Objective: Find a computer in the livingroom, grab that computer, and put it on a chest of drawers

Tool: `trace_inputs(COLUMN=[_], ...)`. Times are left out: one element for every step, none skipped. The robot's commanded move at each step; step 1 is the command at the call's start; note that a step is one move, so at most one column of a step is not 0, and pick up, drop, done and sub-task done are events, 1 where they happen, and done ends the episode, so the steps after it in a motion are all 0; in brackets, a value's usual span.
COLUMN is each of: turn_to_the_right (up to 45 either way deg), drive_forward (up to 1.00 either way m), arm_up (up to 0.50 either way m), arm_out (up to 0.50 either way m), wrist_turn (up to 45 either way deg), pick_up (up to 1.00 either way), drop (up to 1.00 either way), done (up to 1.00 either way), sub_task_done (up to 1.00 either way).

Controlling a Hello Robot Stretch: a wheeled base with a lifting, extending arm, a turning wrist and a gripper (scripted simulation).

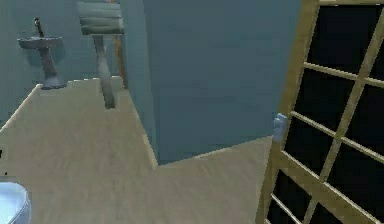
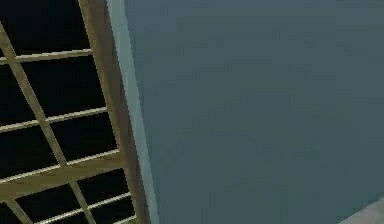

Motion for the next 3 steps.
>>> trace_inputs(turn_to_the_right=[0.0, 27.0, 0.0], drive_forward=[1.0, 0.0, 0.3], arm_up=[0.0, 0.0, 0.0], arm_out=[0.0, 0.0, 0.0], wrist_turn=[0.0, 0.0, 0.0], pick_up=[0.0, 0.0, 0.0], drop=[0.0, 0.0, 0.0], done=[0.0, 0.0, 0.0], sub_task_done=[0.0, 0.0, 0.0])
